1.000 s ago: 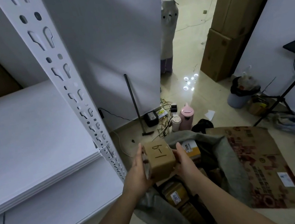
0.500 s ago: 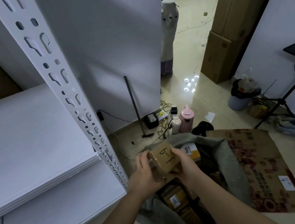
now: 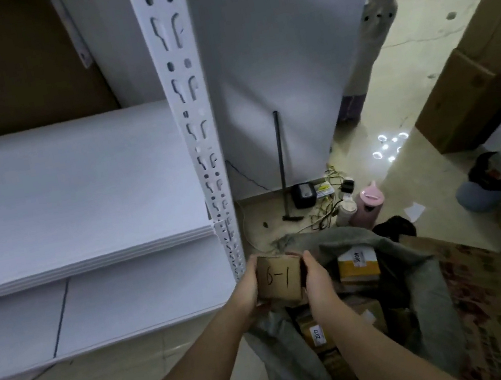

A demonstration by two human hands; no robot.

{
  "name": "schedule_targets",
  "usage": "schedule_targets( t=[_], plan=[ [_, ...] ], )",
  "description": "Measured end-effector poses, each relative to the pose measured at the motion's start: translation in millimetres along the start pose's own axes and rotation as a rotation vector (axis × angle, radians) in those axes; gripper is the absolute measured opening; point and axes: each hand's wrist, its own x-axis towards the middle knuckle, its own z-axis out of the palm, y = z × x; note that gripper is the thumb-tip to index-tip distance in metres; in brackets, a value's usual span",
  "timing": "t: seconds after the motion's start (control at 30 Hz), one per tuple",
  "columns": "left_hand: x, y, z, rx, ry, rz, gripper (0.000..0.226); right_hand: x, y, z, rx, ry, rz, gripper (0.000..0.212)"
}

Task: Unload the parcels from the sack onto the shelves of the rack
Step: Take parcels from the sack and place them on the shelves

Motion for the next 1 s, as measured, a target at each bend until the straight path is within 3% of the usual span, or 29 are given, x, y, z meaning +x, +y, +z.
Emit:
schedule_targets(
  t=[0.23,0.4,0.63,0.8,1.0],
  plan=[
    [-27.9,-13.8,-75.5,-0.184,0.13,0.026,0.029,-32.1,25.0,66.7,-0.182,-0.11,-0.101,0.013],
    [-57.9,-22.0,-151.2,-0.374,0.16,0.112,0.03,-69.5,57.8,135.8,-0.32,-0.235,-0.07,0.05],
    [-127.9,-39.3,-308.9,-0.373,0.226,0.221,0.034,-145.1,131.1,262.4,-0.444,-0.365,-0.058,0.051],
    [-192.9,-41.5,-416.9,-0.324,0.37,0.34,0.028,-205.0,178.1,362.8,-0.496,-0.533,-0.088,0.039],
    [-248.1,-45.3,-514.5,-0.415,0.602,0.448,0.026,-263.0,211.6,470.2,-0.65,-0.736,-0.207,0.039]
  ],
)
